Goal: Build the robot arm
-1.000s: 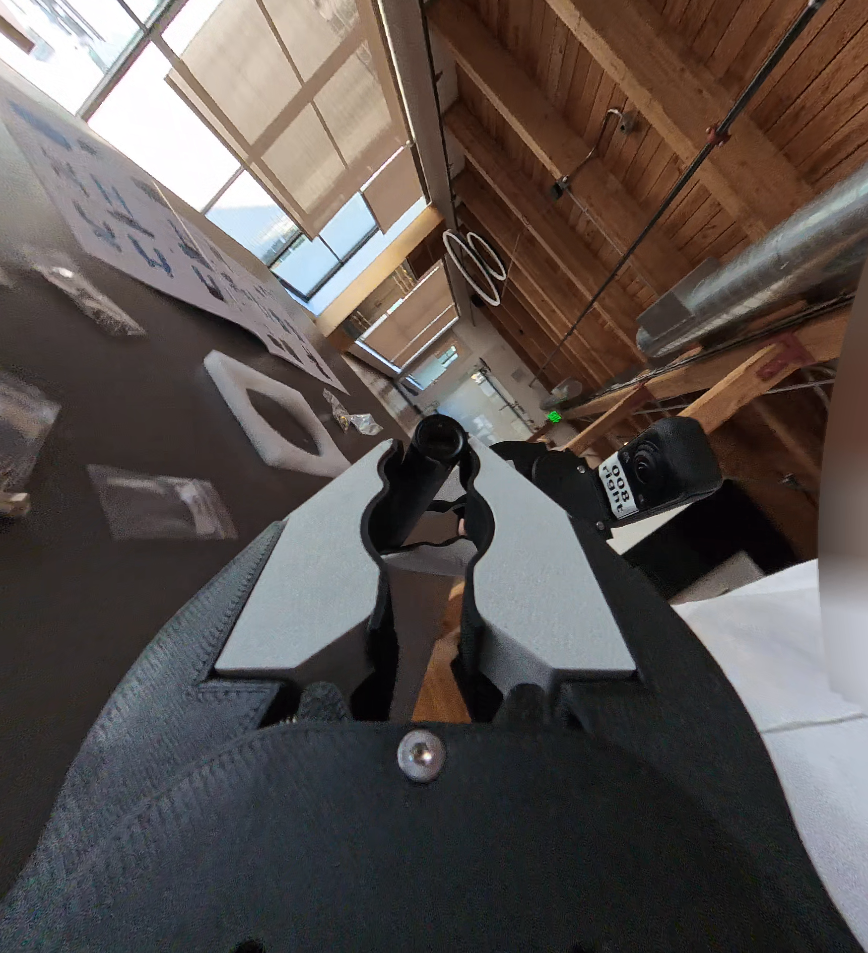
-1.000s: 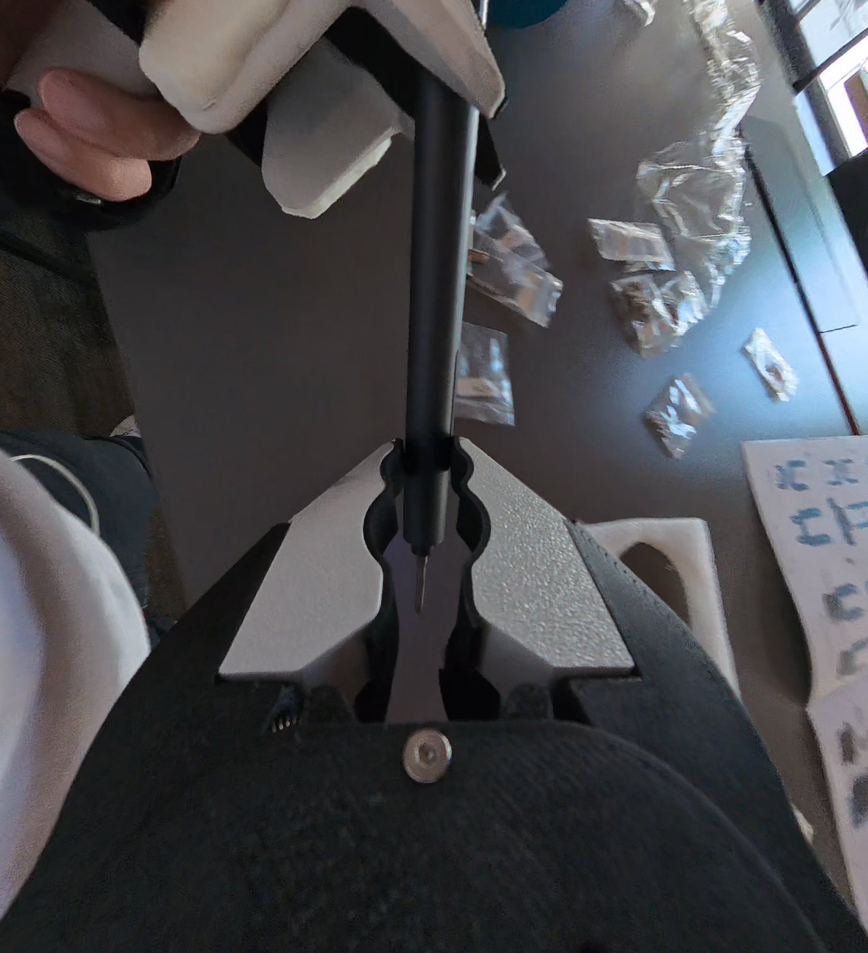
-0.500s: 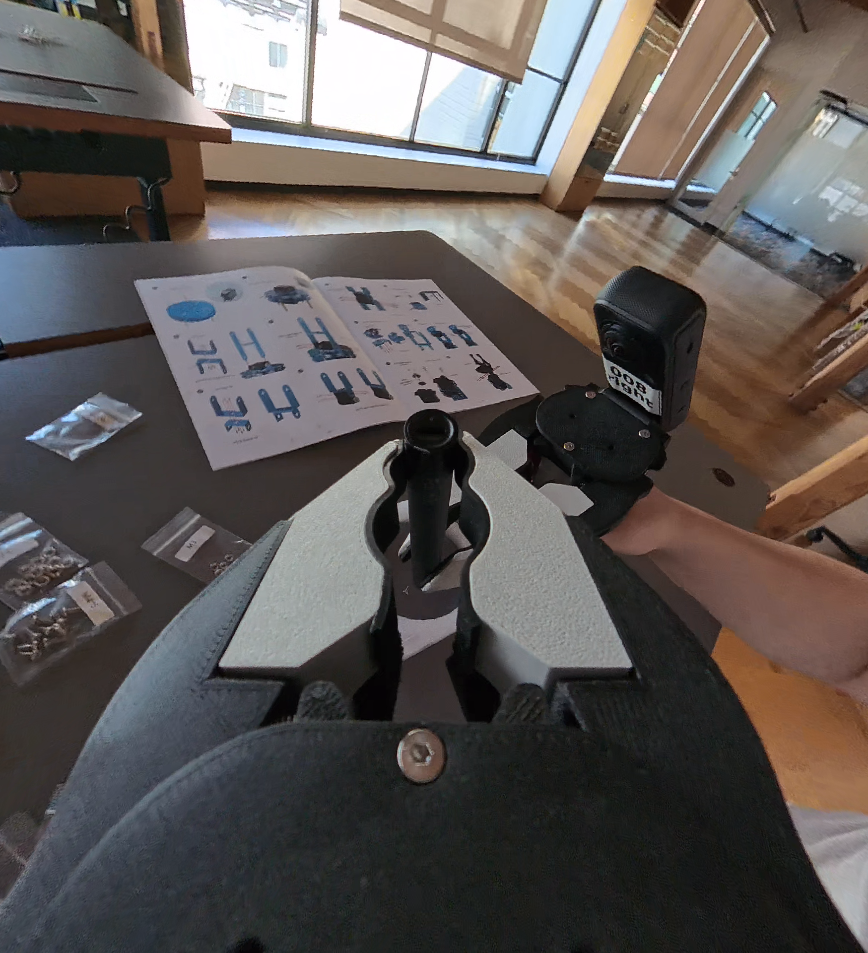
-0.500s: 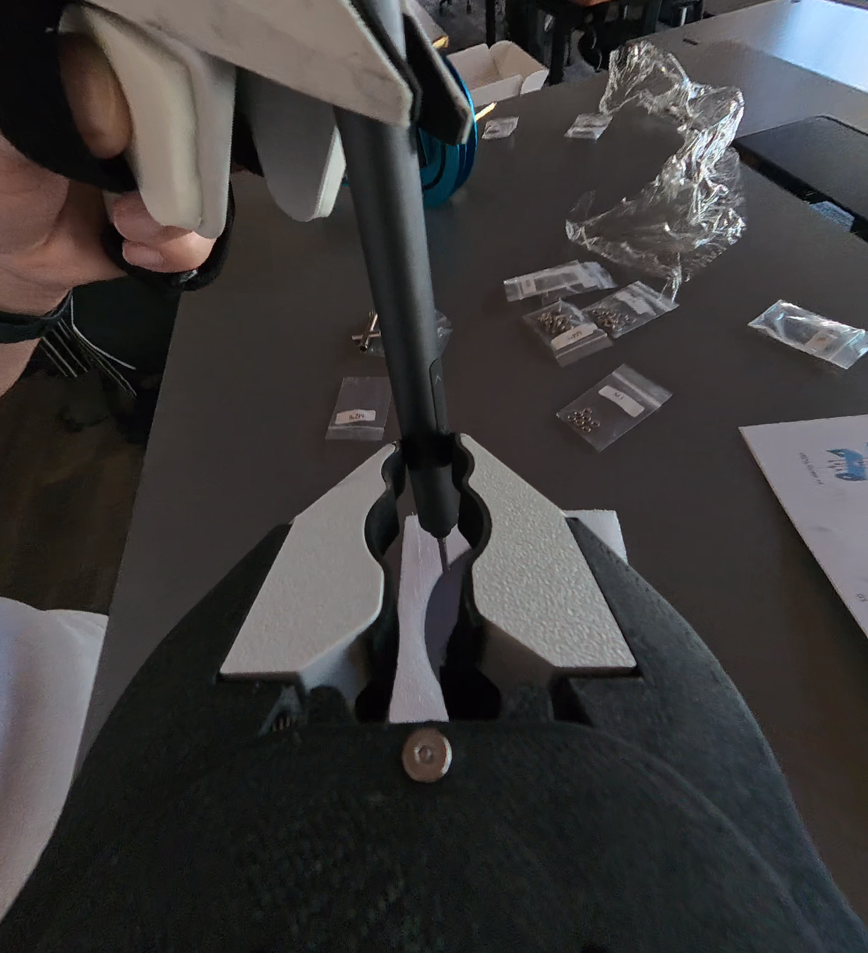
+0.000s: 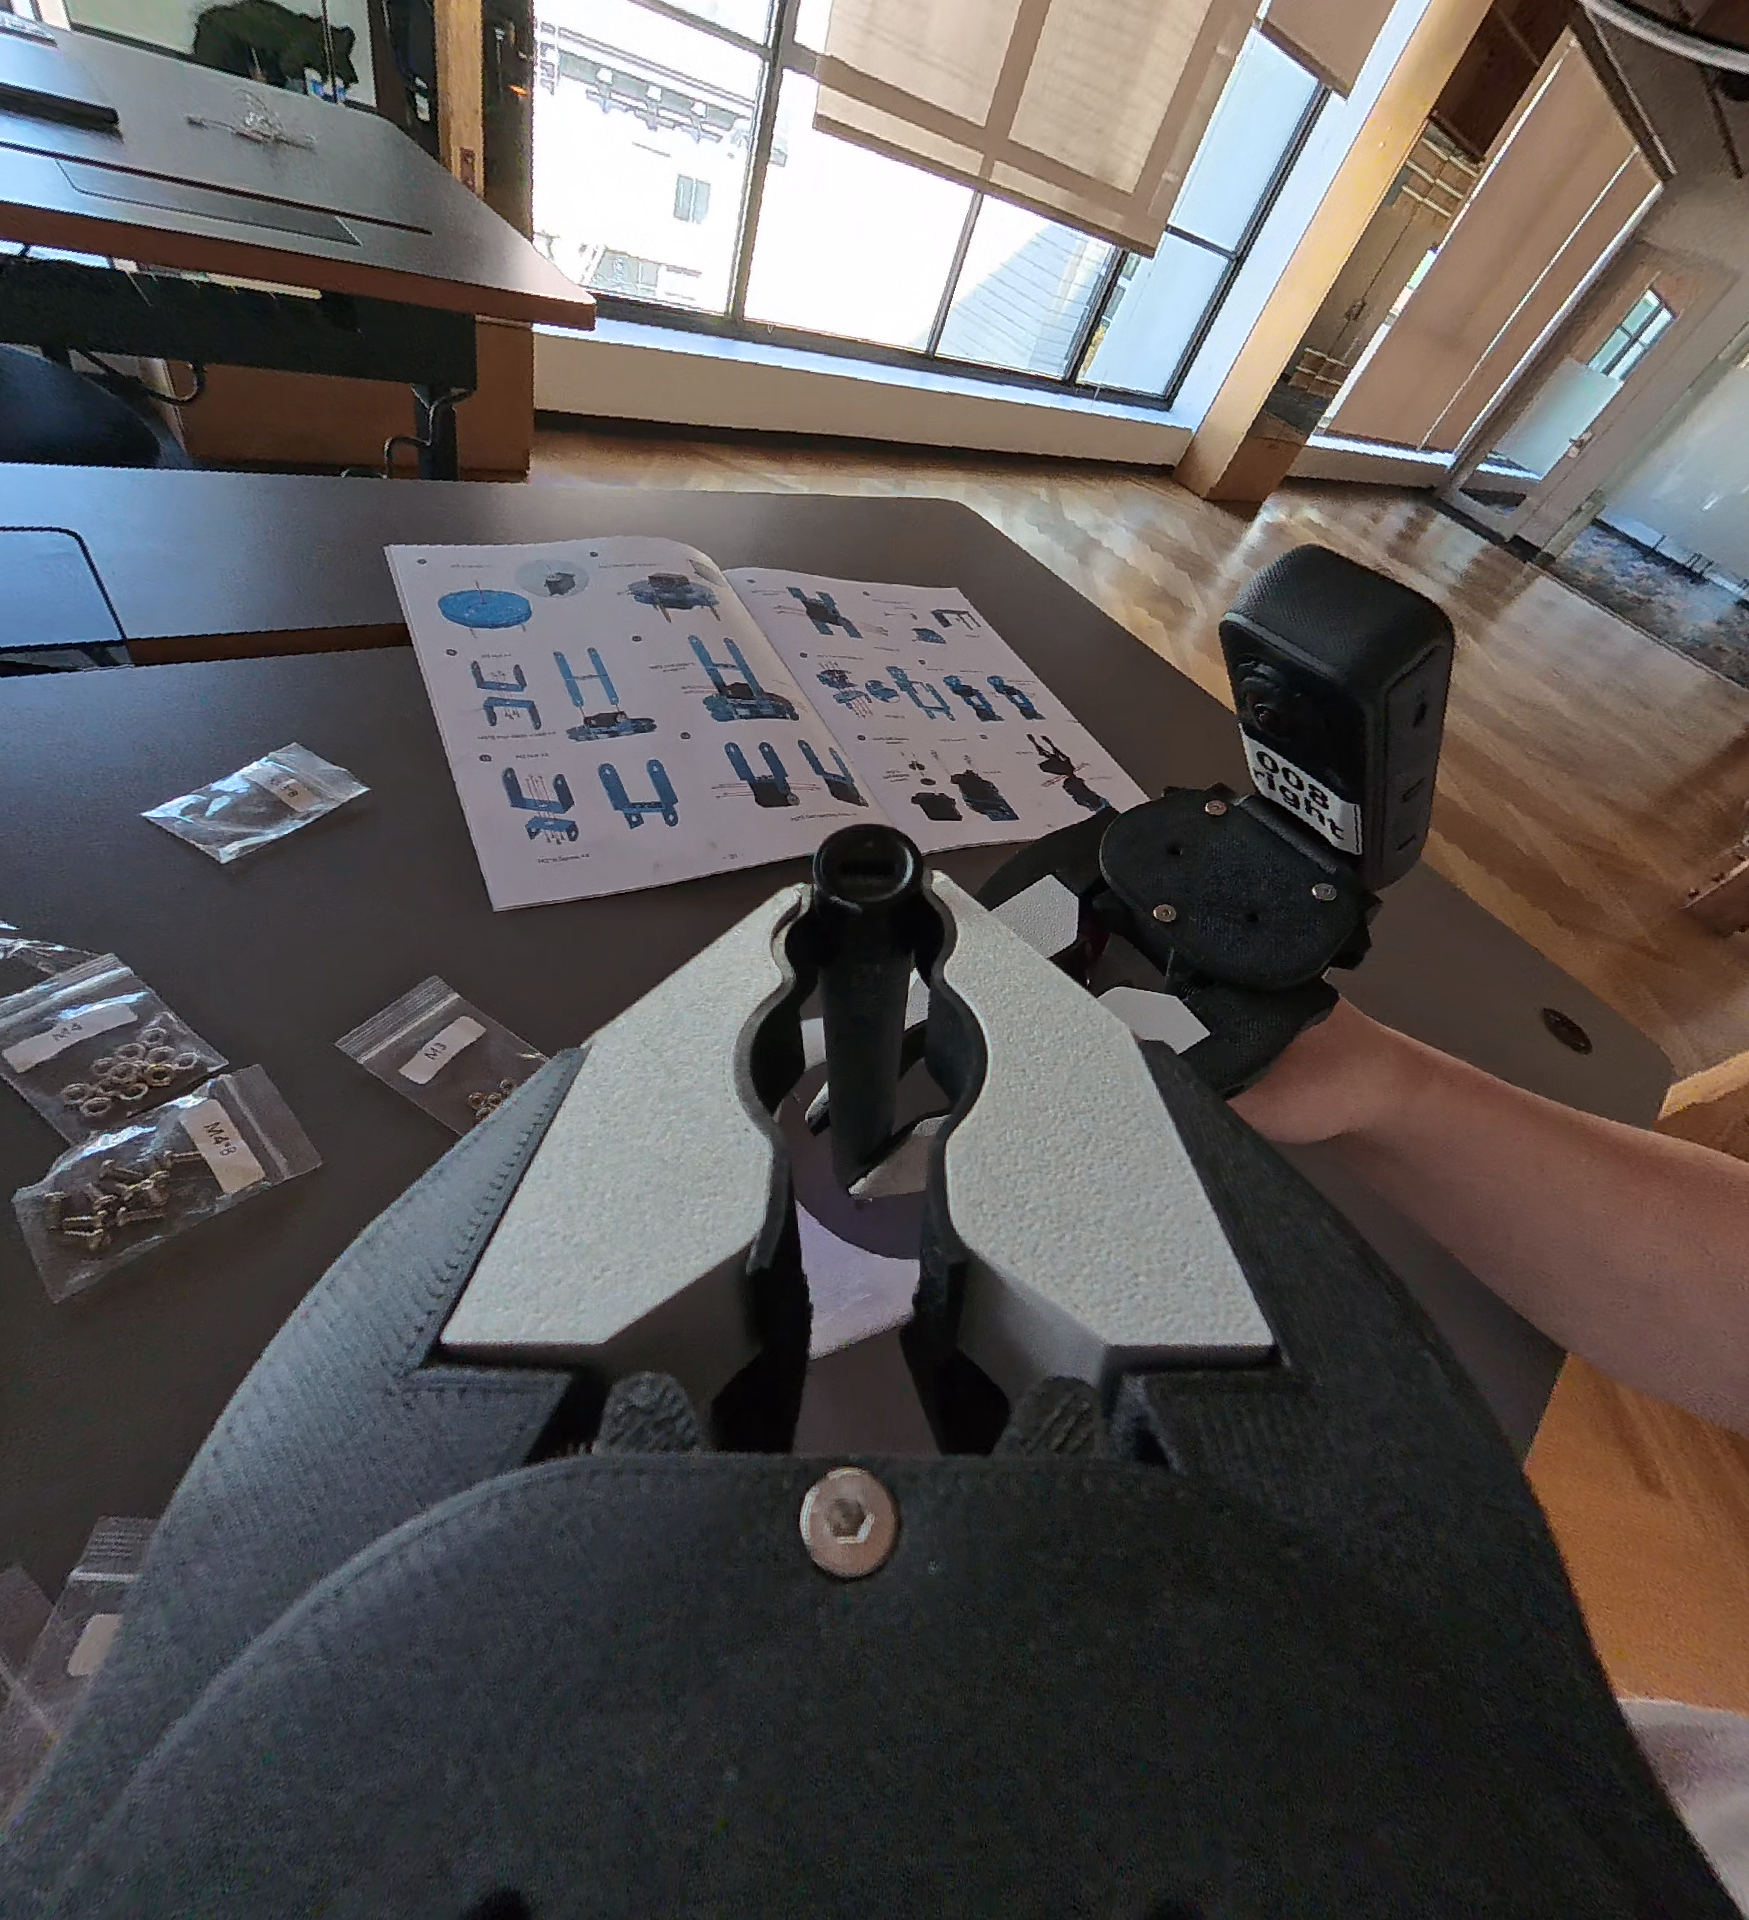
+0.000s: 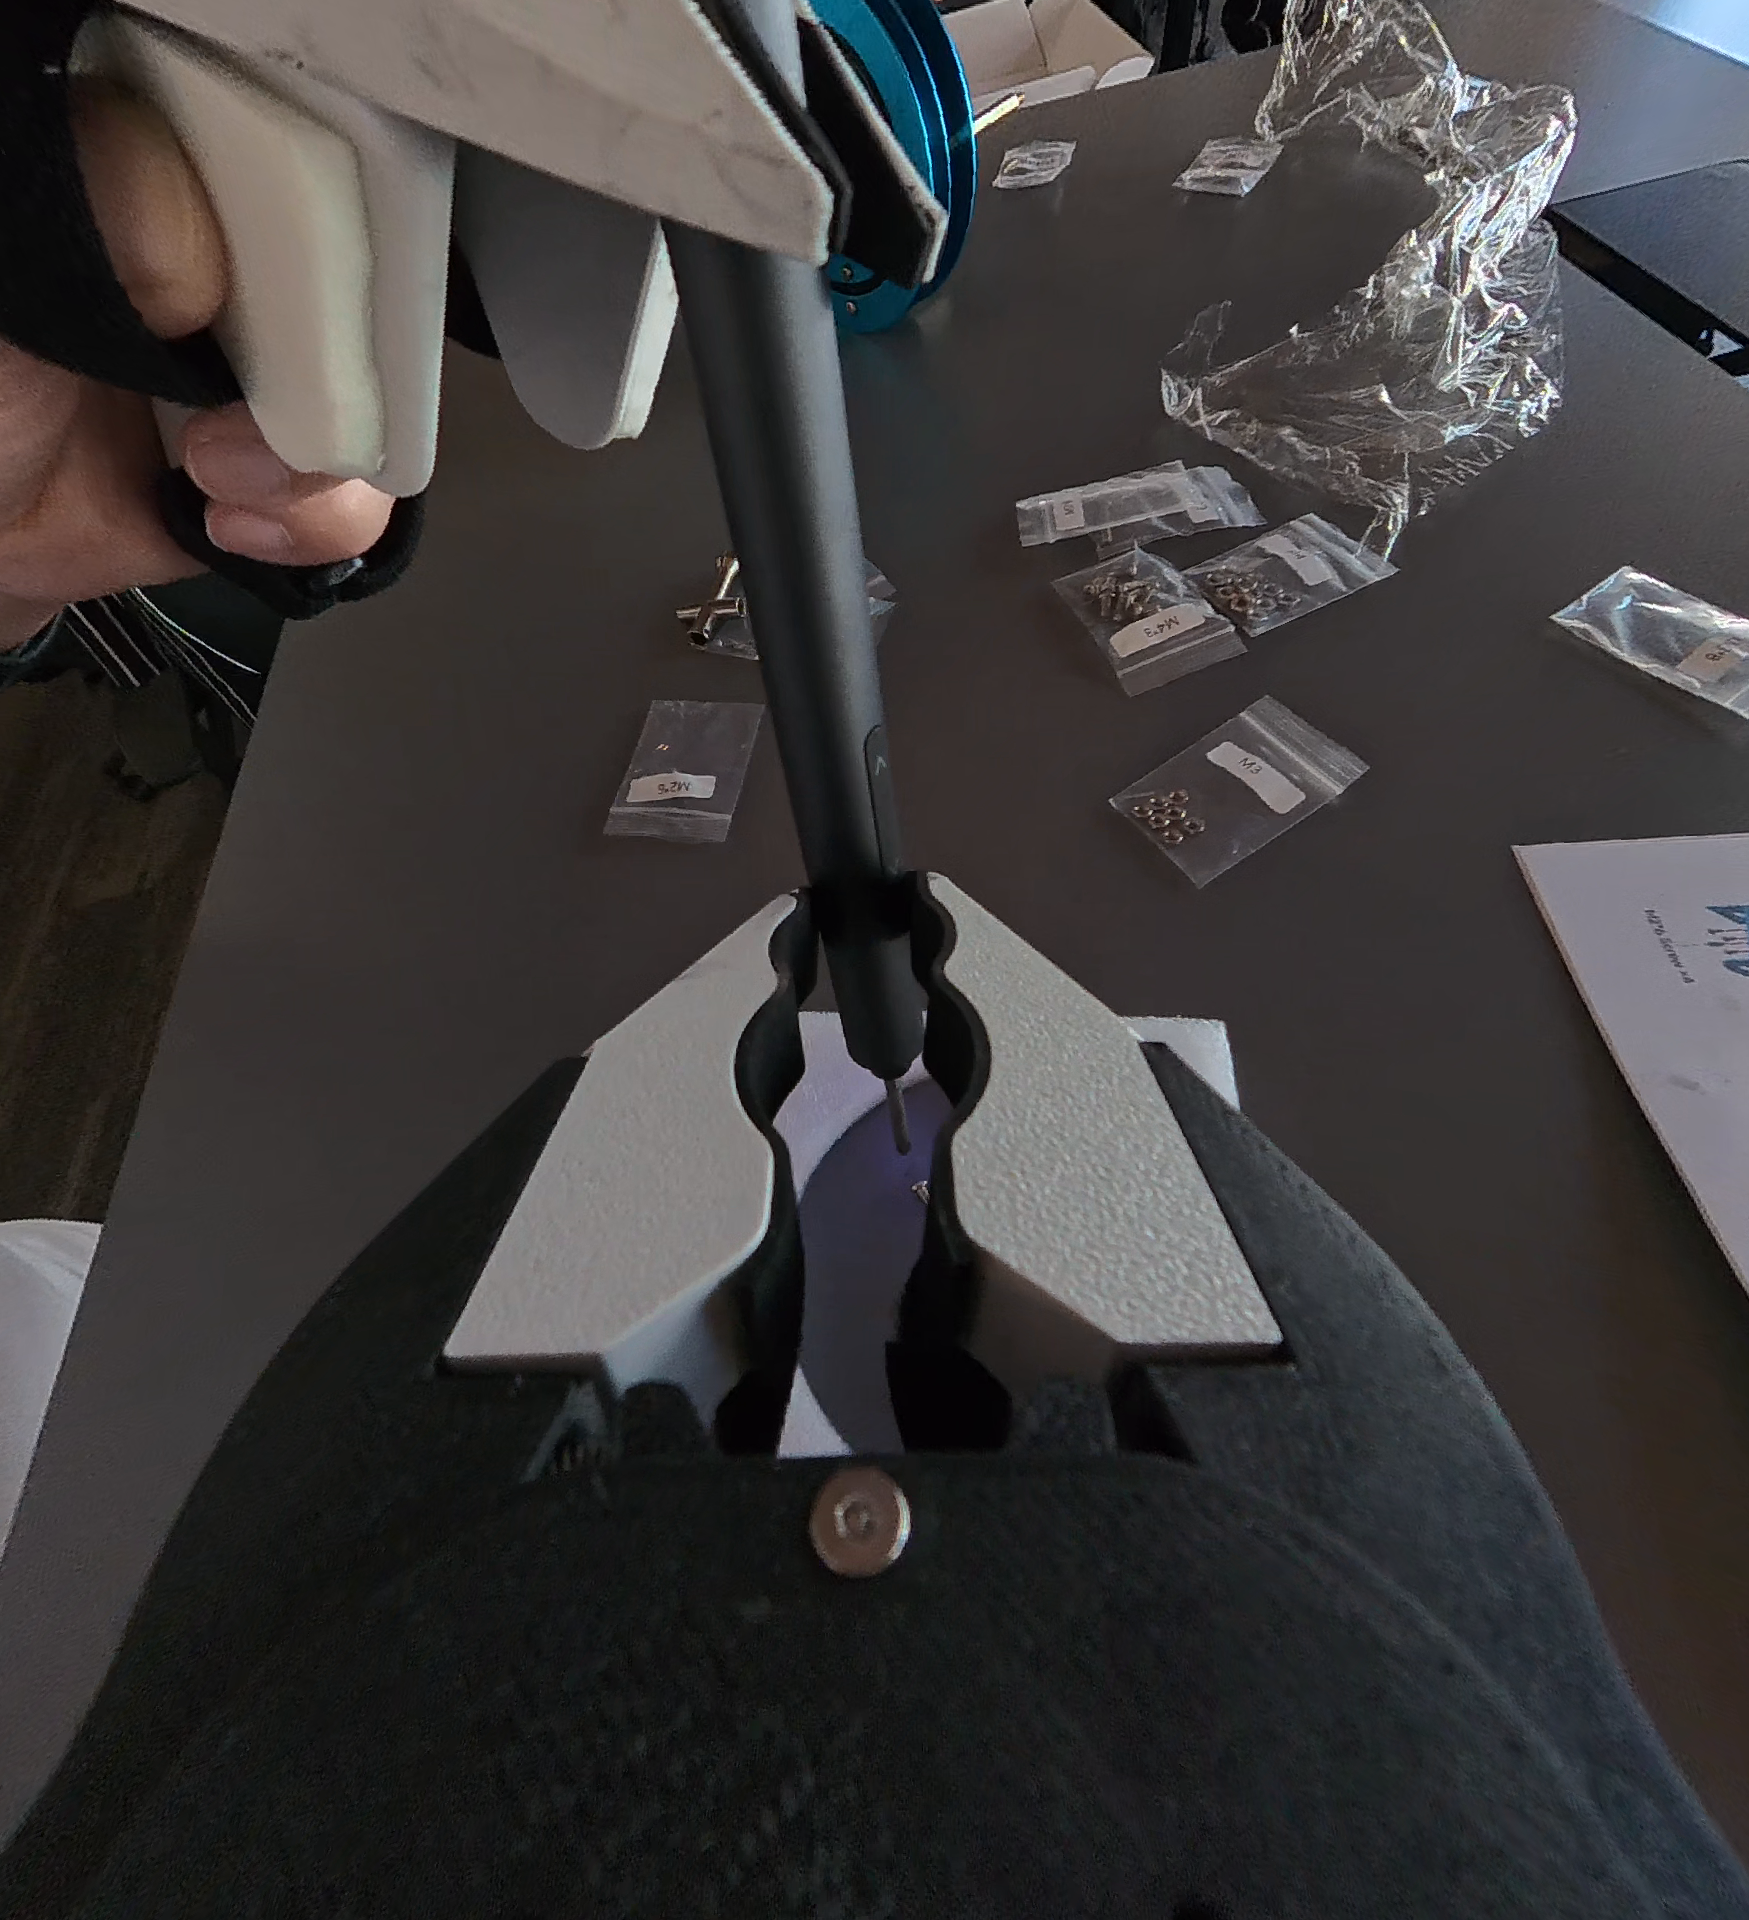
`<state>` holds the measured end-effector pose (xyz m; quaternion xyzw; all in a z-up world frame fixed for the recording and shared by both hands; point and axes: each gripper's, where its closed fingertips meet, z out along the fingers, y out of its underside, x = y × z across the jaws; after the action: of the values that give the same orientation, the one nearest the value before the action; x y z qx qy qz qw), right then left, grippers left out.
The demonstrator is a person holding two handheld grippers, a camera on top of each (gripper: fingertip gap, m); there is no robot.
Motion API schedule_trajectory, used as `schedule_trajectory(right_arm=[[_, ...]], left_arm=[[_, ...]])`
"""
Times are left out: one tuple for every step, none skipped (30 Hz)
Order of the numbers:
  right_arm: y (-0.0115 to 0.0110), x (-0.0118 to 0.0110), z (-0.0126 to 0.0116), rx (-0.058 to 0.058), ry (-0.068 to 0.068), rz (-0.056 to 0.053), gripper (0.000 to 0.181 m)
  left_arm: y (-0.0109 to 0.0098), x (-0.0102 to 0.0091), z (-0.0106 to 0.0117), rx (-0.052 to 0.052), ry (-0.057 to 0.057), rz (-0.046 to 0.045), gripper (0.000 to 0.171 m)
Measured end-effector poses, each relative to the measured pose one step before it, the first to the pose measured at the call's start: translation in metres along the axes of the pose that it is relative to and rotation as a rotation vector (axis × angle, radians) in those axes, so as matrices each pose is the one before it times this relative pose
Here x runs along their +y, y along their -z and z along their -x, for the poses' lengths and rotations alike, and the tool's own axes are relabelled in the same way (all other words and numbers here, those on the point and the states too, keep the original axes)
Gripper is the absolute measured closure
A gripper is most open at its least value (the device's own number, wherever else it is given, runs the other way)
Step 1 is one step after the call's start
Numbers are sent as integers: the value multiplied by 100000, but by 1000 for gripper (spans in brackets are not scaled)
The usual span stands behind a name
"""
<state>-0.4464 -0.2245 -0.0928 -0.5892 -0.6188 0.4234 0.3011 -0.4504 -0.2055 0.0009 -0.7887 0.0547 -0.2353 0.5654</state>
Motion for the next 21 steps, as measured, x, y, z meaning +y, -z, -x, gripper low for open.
schedule_trajectory(right_arm=[[-59,66,-46,-112,228,343,164],[-55,74,-31,-177,-302,450,164],[-25,86,-7,-71,-64,442,164],[-1,98,11,84,148,469,164],[36,56,-44,530,190,188,164],[19,32,-28,416,318,-90,164],[6,52,-33,246,104,14,164],[23,124,-75,448,-191,678,164],[34,88,-35,408,230,749,164],[3,77,-41,498,812,540,164],[-35,148,-55,396,802,698,164],[-44,94,-48,171,51,295,164],[40,-60,86,-414,-893,149,164],[108,-210,163,-195,248,235,164],[214,-423,146,821,1828,-92,164],[259,-671,169,1162,2303,-507,164],[282,-813,207,791,2106,-427,164],[220,-893,197,468,1762,-390,164],[165,-929,188,232,1305,-371,165],[96,-981,207,-115,884,-582,164],[18,-1020,245,-352,904,-880,164]], left_arm=[[-17,40,76,-310,-87,-274,155],[-26,62,59,-137,415,-227,155],[-24,76,37,-6,350,-135,155],[-13,90,35,-59,153,66,155],[3,73,1,147,376,-75,155],[4,40,26,134,256,-216,155],[-7,32,35,119,209,-251,155],[-46,99,42,284,608,108,155],[-47,79,41,274,429,-5,155],[-40,47,17,351,311,-438,155],[-55,109,45,231,325,57,155],[-34,130,51,67,176,190,155],[23,-9,-24,195,-250,-705,155],[119,-164,-116,434,159,-1089,155],[223,-329,-209,548,393,-930,155],[322,-553,-269,406,-416,-1284,155],[409,-715,-312,204,-1181,-1317,155],[442,-795,-353,118,-1579,-1061,155],[472,-823,-307,-201,-1774,-699,155],[540,-828,-257,-501,-2013,-551,155],[620,-839,-182,-717,-2164,-687,155]])
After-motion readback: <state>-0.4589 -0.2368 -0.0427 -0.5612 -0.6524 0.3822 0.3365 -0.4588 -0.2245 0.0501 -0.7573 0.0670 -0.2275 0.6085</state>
